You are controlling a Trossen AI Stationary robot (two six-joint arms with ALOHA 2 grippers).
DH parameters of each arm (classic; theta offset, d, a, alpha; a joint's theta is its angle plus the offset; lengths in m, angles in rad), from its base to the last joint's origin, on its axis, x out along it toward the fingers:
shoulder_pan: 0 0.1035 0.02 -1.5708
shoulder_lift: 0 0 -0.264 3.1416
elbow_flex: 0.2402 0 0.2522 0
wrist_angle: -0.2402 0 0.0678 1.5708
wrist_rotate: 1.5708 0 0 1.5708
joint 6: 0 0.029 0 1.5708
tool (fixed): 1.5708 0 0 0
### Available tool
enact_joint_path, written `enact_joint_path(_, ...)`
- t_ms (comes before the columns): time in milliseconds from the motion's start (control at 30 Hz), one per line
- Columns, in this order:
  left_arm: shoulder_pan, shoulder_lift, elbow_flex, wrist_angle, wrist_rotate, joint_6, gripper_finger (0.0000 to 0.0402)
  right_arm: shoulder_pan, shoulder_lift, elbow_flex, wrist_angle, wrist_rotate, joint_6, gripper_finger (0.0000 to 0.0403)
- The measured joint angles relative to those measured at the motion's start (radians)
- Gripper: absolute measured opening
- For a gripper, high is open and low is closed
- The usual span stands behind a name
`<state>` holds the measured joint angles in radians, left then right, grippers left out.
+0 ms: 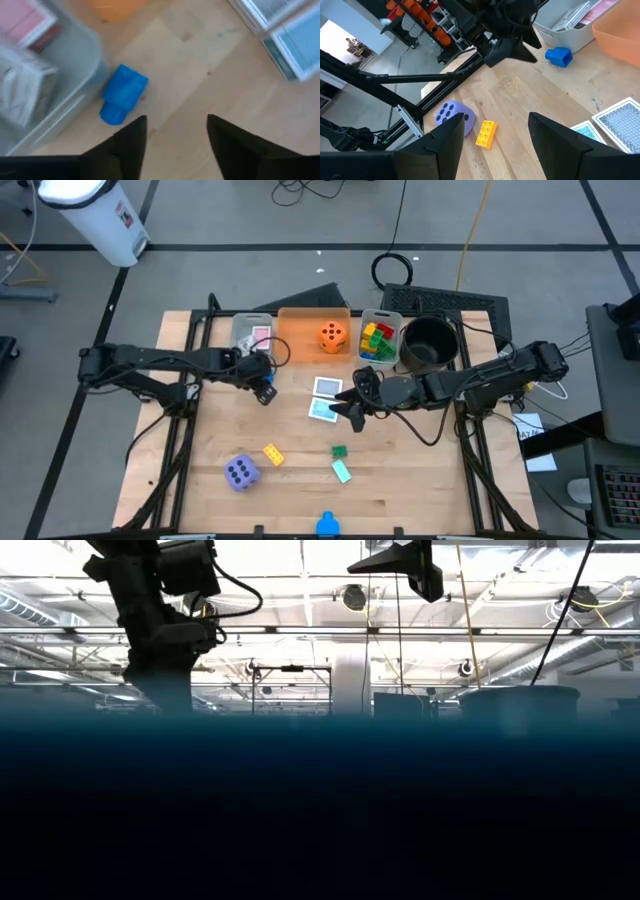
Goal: Pick & Place Toys
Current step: Put the blue game piece into the right gray bin
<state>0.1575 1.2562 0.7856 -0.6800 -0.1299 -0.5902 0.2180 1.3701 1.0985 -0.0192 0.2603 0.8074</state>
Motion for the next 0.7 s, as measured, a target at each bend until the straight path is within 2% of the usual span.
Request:
enact_joint_path(133,0.001,0.026,0.0,-0.01,0.024,0.139,0.0262,0.0,0.0,0.0,0.0,0.0,0.0,0.021)
enact_joint_path(300,0.004,0.064,0.0,-0.021,-0.036,0.235,0.0294,-0.002,0.0,0.0,0.0,0.002,0.0,0.021)
enact_joint_path(700,0.084,0.174,0.001,-0.011,-0.052,0.326,0.0297,-0.002,0.0,0.0,0.0,0.008,0.001,0.021)
